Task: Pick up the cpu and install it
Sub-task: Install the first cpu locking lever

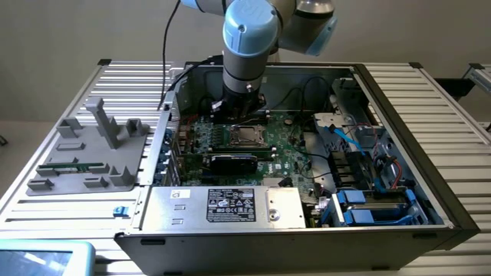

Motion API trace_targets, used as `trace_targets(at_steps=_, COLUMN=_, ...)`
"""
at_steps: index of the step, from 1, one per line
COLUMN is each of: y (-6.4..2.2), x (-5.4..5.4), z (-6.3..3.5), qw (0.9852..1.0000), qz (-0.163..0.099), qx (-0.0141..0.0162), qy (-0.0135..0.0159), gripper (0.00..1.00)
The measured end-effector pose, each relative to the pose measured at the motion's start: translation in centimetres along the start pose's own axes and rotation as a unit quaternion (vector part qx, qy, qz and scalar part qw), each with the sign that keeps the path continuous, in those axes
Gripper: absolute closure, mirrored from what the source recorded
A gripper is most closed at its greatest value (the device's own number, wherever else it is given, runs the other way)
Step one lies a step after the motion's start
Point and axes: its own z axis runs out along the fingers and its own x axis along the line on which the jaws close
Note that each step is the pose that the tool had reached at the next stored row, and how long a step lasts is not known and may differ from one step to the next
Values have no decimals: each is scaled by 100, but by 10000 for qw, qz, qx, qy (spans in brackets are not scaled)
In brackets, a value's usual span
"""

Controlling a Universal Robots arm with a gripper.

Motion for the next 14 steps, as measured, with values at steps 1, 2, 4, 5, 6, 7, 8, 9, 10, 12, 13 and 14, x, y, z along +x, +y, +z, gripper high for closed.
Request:
trace_targets(at_steps=1, y=-2, x=-1, z=0, qw=10000, qz=0, qx=0, qy=-1, gripper=91)
trace_targets(at_steps=2, y=-2, x=-1, z=0, qw=10000, qz=0, qx=0, qy=-1, gripper=91)
trace_targets(at_steps=4, y=-6, x=-10, z=-2, qw=10000, qz=-3, qx=0, qy=2, gripper=91)
trace_targets(at_steps=5, y=-8, x=-14, z=-3, qw=10000, qz=-6, qx=0, qy=3, gripper=91)
trace_targets(at_steps=6, y=-10, x=-15, z=-4, qw=10000, qz=-6, qx=1, qy=2, gripper=91)
trace_targets(at_steps=7, y=-11, x=-18, z=-4, qw=10000, qz=-7, qx=1, qy=3, gripper=91)
trace_targets(at_steps=8, y=-13, x=-19, z=-5, qw=10000, qz=-8, qx=0, qy=3, gripper=91)
trace_targets(at_steps=9, y=-15, x=-22, z=-5, qw=10000, qz=-8, qx=0, qy=3, gripper=91)
trace_targets(at_steps=10, y=-17, x=-28, z=-5, qw=10000, qz=-14, qx=-1, qy=6, gripper=91)
trace_targets(at_steps=12, y=-19, x=-29, z=-5, qw=10000, qz=-15, qx=-1, qy=6, gripper=91)
trace_targets(at_steps=13, y=-19, x=-29, z=-5, qw=10000, qz=-15, qx=0, qy=5, gripper=91)
trace_targets(at_steps=14, y=-19, x=-30, z=-5, qw=10000, qz=-16, qx=0, qy=6, gripper=91)
